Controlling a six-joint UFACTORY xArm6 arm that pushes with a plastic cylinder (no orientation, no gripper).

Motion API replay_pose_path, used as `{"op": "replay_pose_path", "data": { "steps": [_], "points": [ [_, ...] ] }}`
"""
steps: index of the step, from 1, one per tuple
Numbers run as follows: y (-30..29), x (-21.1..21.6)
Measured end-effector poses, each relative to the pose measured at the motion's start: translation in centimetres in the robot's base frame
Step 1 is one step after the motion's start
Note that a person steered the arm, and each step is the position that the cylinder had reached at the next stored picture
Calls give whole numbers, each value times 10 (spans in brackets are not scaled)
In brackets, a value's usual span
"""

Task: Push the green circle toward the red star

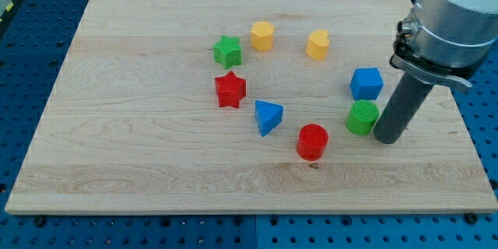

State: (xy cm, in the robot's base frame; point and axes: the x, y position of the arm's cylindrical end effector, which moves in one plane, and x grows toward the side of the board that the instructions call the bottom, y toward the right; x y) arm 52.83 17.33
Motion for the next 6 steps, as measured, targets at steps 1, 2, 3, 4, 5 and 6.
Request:
{"op": "replay_pose_path", "data": {
  "steps": [1,2,3,4,5,6],
  "points": [
    [-20,-7],
    [-27,-21],
    [-30,-30],
    [-39,-33],
    [-51,-36],
    [-65,-39]
  ]
}}
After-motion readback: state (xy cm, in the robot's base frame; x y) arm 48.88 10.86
